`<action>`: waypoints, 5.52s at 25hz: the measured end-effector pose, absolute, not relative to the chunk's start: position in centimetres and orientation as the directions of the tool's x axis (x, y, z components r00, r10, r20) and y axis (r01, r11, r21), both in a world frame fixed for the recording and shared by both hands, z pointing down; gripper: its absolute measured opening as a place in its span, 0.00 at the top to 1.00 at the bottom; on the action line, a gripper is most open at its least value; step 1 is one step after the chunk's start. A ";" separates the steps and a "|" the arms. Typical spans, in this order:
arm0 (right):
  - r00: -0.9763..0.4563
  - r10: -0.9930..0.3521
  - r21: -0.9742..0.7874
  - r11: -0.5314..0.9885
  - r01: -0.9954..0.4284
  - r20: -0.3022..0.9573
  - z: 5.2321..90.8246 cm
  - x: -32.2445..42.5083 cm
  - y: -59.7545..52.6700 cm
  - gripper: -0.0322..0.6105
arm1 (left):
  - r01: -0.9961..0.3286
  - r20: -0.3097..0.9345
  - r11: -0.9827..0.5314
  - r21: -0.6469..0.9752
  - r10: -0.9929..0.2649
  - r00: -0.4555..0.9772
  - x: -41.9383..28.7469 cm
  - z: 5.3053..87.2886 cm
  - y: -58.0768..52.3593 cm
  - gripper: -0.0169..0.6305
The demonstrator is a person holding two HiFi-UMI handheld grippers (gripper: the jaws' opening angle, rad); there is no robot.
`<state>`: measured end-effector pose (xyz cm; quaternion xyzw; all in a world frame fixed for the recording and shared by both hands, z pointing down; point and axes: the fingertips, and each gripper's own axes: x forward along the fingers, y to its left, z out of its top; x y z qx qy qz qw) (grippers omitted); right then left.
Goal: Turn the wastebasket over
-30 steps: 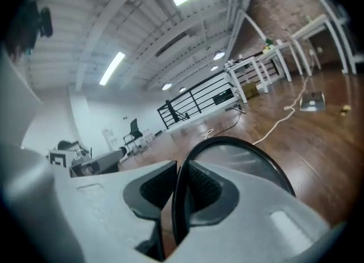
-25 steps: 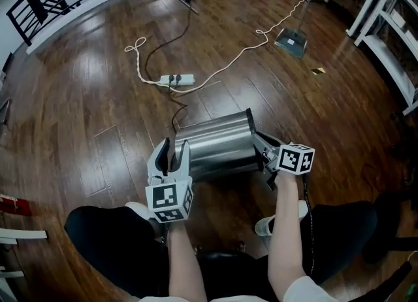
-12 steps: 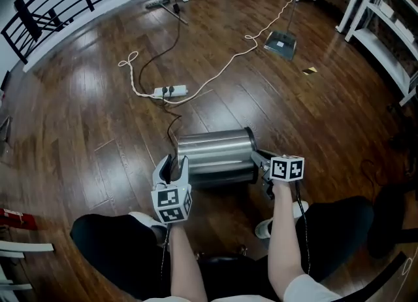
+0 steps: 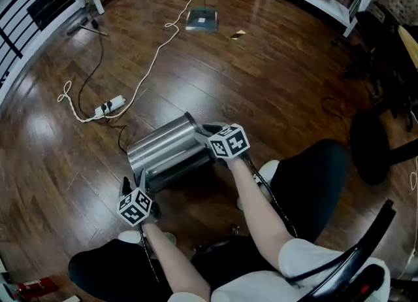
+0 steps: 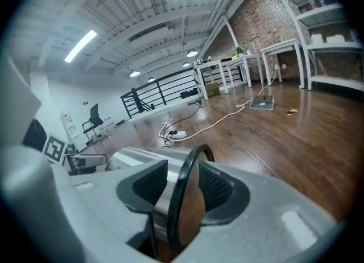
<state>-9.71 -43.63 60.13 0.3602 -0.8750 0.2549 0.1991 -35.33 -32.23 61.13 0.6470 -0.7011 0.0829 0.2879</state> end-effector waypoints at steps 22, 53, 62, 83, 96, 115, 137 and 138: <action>-0.535 -0.517 -0.127 0.630 -0.766 0.668 61.6 -8.8 -42.0 0.82 | -0.912 0.549 0.139 0.386 -0.829 0.107 -33.1 62.3 -32.3 0.72; -0.625 -0.585 -0.439 0.446 -0.780 0.517 62.6 -5.9 -41.1 0.85 | -0.930 0.520 -0.052 0.364 -0.817 0.249 -30.5 59.1 -33.0 0.70; -0.485 -0.639 -0.639 -0.012 -0.769 0.597 71.3 -1.5 -37.6 0.84 | -0.895 0.509 -0.444 -0.044 -0.781 0.362 -19.2 50.4 -36.2 0.81; -0.435 -0.648 -0.580 -0.014 -0.814 0.626 73.5 1.1 -31.4 0.73 | -0.604 0.573 -0.669 -0.434 -0.722 0.387 -5.8 58.5 -28.7 0.68; -0.602 -0.783 -0.331 0.533 -0.779 0.157 49.5 -2.4 -25.1 0.63 | -0.942 0.111 -0.334 -0.011 -0.937 0.331 -12.0 42.6 -17.8 0.52; -0.692 -0.720 0.065 0.693 -0.718 0.044 39.1 9.3 10.6 0.41 | -0.984 -0.022 -0.155 0.082 -0.988 0.154 -1.2 38.3 14.0 0.41; -0.690 -0.724 0.159 0.682 -0.714 0.008 33.7 26.8 41.2 0.41 | -0.999 -0.096 -0.016 -0.043 -0.995 0.020 14.0 32.4 46.5 0.46; -0.686 -0.728 0.157 0.678 -0.718 0.003 33.5 27.4 41.6 0.41 | -0.999 -0.090 -0.017 -0.051 -0.996 0.022 14.6 32.5 46.9 0.46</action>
